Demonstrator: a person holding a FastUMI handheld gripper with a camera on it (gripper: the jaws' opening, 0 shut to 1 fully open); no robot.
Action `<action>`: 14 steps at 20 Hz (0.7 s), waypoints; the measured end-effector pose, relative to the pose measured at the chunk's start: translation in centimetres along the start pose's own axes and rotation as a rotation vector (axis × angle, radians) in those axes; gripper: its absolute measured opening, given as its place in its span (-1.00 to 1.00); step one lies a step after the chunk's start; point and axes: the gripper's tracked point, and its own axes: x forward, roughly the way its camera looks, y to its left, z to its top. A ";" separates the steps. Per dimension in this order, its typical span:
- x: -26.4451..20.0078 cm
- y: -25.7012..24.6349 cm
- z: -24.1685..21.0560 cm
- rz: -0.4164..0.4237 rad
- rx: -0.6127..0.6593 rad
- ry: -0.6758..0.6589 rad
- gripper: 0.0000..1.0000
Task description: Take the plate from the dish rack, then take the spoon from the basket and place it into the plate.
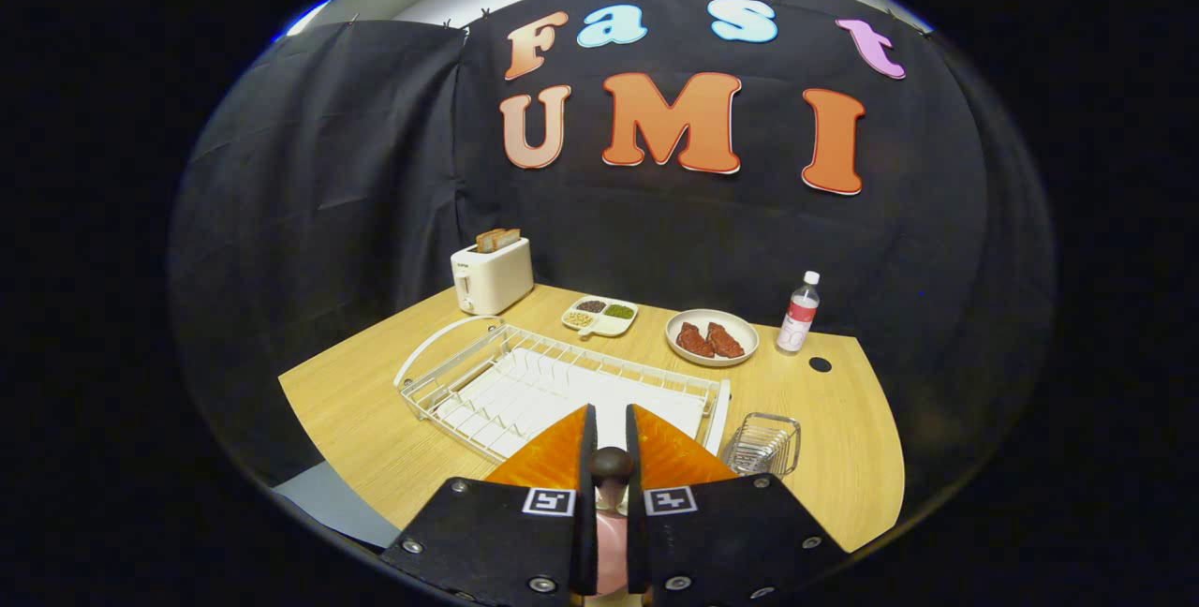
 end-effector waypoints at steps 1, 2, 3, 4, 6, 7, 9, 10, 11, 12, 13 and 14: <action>0.2 0.5 -0.5 0.011 0.004 0.007 -0.75; 0.5 1.2 -1.1 0.026 0.008 0.019 -0.75; 0.9 1.9 -1.8 0.040 0.009 0.036 -0.75; 1.0 2.4 -2.6 0.052 0.014 0.051 -0.75; 1.3 3.8 -3.4 0.090 0.036 0.069 -0.75; 1.4 4.4 -3.7 0.105 0.051 0.073 -0.75; 1.5 4.9 -4.3 0.118 0.070 0.080 -0.75; 1.8 4.8 -4.9 0.117 0.069 0.091 -0.75; 1.8 4.6 -5.7 0.115 0.057 0.110 -0.75; 1.9 4.2 -6.5 0.108 0.045 0.124 -0.75; 1.8 3.8 -7.3 0.101 0.035 0.141 -0.75; 1.7 3.3 -8.1 0.093 0.029 0.159 -0.75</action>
